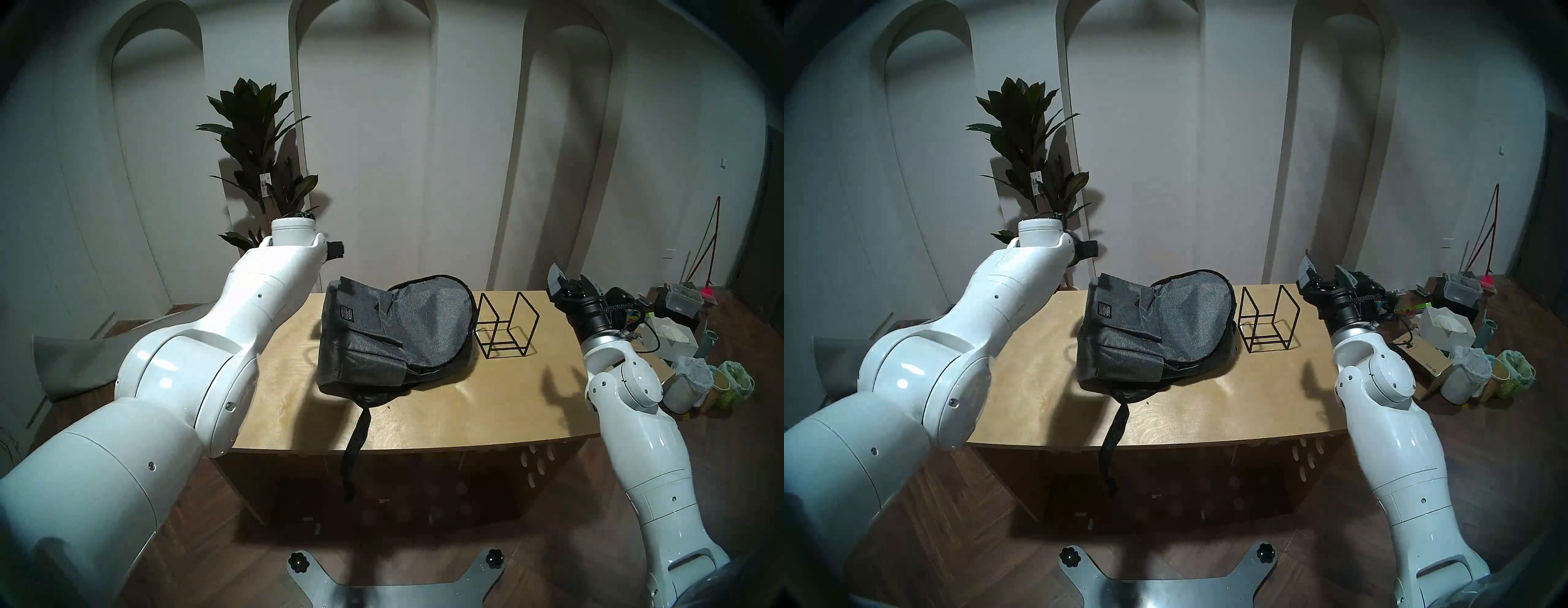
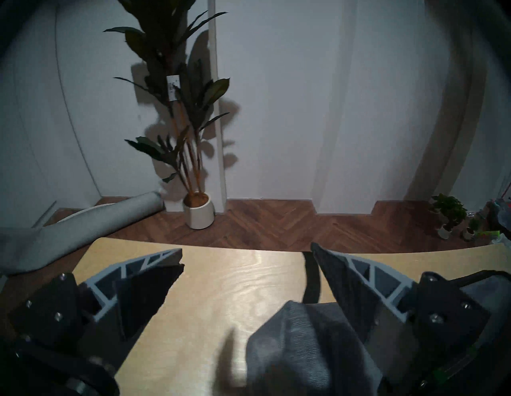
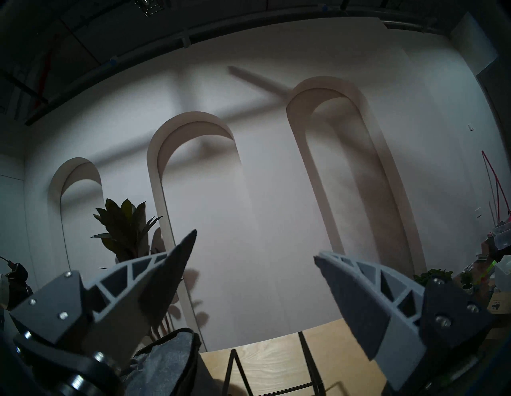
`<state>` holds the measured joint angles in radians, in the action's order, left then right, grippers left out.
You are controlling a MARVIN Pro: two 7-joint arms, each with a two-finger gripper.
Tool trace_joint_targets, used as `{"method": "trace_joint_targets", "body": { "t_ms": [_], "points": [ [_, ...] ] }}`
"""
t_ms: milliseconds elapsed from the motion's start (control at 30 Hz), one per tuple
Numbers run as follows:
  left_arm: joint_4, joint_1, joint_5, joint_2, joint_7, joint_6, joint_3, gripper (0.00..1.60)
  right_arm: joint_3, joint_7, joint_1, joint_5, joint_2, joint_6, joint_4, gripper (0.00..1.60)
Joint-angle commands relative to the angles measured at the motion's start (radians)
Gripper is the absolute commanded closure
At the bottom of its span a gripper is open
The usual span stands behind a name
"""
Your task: Put the book into the bag and close the bag
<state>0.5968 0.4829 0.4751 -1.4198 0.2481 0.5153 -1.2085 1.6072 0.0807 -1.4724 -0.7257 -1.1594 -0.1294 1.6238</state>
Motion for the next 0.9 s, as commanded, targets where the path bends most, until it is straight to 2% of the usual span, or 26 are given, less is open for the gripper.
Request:
{"method": "trace_joint_targets", "body": {
  "t_ms": [0, 400, 867],
  "points": [
    [0.033, 0.028, -0.020, 0.085, 0.023, -0.043, -0.014, 0.00, -0.030, -0.002, 0.035, 0.011, -0.011, 0.008, 0.018, 0.00],
    [0.089, 0.090, -0.045, 0.152, 0.054, -0.107, -0.034, 0.00, -0.081, -0.012, 0.058, 0.033, -0.028, 0.040, -0.002, 0.00],
    [0.187, 0.164, -0.054, 0.192, 0.058, -0.179, -0.054, 0.00, -0.110, -0.056, 0.095, 0.057, -0.037, 0.092, -0.034, 0.00]
  ]
}}
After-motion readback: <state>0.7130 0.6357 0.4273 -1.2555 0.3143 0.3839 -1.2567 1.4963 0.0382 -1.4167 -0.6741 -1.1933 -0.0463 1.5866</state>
